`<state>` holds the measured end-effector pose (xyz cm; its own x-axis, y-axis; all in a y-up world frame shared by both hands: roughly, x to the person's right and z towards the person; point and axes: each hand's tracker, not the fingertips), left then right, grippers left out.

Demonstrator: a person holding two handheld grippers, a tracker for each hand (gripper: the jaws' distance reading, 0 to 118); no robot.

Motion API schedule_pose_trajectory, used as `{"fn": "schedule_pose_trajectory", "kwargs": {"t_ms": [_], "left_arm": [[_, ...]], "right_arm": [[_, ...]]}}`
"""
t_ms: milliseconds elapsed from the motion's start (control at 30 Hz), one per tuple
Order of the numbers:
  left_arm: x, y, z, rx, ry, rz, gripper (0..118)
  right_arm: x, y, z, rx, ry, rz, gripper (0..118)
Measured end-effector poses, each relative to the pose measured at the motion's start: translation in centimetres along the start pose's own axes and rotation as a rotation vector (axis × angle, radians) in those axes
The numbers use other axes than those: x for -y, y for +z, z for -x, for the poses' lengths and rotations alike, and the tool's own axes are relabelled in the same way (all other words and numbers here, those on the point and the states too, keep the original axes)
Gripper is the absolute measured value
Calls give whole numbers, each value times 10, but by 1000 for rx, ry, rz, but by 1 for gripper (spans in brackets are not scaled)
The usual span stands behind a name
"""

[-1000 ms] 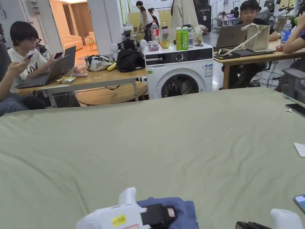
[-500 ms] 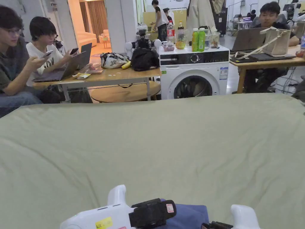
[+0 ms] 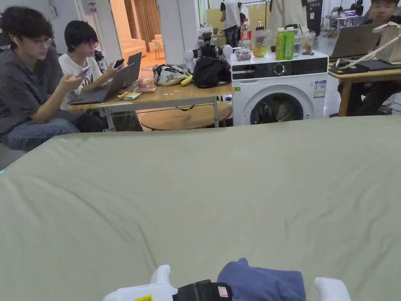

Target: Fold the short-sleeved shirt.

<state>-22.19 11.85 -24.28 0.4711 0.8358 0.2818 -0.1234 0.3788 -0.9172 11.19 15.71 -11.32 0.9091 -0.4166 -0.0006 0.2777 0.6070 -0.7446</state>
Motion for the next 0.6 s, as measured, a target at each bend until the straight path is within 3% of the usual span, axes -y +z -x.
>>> {"fn": "schedule_pose_trajectory", "kwargs": {"t_ms": [67, 133, 200, 233, 400, 533, 600], "left_arm": [[0, -5, 3, 72, 69, -35, 76], [1, -9, 5, 44, 136, -8, 57], [1, -10, 4, 49, 112, 22, 39], [3, -8, -3, 7, 54, 14, 36], [6, -10, -23, -114, -67, 9, 28], [5, 8, -26, -60, -54, -55, 27], [-3, 34, -28, -29, -41, -122, 27]], "right_arm": [[2, -1, 1, 6, 7, -6, 0], [4, -1, 2, 13, 7, -15, 0], [6, 0, 5, 21, 11, -23, 0], [7, -1, 7, 29, 15, -26, 0], [7, 0, 12, 59, 42, -35, 0], [0, 15, 21, 47, 47, -49, 0], [-10, 26, 38, -26, 102, -107, 0]]}}
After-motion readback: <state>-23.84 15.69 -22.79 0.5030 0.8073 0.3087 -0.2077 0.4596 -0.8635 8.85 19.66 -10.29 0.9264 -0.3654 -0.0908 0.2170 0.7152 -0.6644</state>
